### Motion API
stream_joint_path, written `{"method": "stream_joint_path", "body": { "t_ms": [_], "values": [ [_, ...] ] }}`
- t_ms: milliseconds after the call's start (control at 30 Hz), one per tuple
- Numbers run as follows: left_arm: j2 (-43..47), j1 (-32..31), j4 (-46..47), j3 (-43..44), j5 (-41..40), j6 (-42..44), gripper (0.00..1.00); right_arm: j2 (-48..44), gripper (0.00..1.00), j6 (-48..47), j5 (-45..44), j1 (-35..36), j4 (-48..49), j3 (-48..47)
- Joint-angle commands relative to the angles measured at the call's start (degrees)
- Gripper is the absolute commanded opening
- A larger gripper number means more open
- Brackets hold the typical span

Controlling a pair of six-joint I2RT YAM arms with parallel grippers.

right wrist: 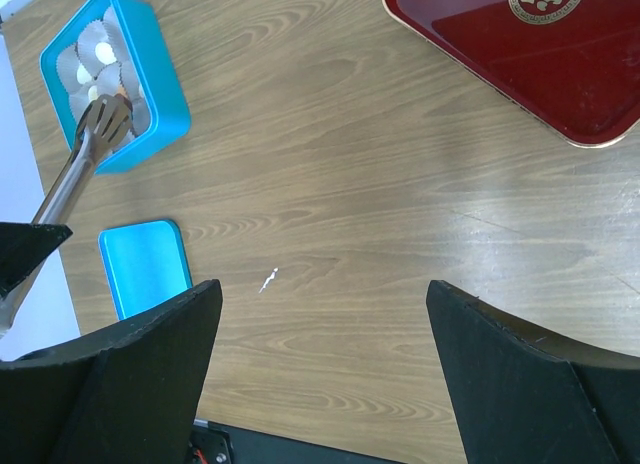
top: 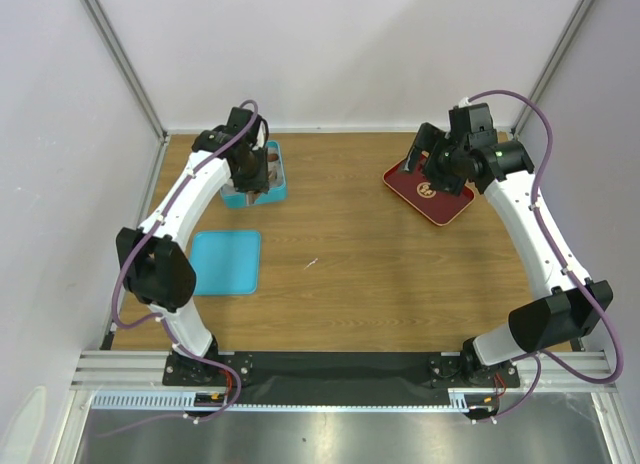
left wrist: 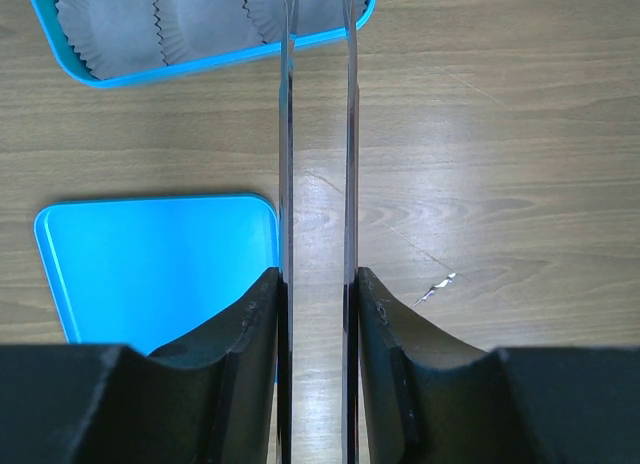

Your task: Pack the chocolate

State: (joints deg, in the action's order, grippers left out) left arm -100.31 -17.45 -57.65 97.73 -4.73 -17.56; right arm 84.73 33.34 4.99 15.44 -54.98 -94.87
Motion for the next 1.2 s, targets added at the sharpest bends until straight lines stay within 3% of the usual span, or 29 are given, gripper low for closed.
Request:
{"method": "stream_joint_path", "body": {
  "t_ms": [0,833,1167],
  "values": [
    [-0.1,0.1,-0.4,2.1,-0.1,0.2,0.38,-1.2,0.91,-1.0,-0.7,-0.3,0.0,-2.6],
    [-0.5,-0.7,-1.4,0.6,-0.6,0.1,0.37,-1.2,0.91,-1.3,-1.4,-0.4,-0.7,-3.6],
    [-0.6,-0.9,-2.0,1.0,-1.2,0.1,0.41,-1.8,0.91,-1.2,-2.1,-0.4,-0.7,-4.1]
  ]
}}
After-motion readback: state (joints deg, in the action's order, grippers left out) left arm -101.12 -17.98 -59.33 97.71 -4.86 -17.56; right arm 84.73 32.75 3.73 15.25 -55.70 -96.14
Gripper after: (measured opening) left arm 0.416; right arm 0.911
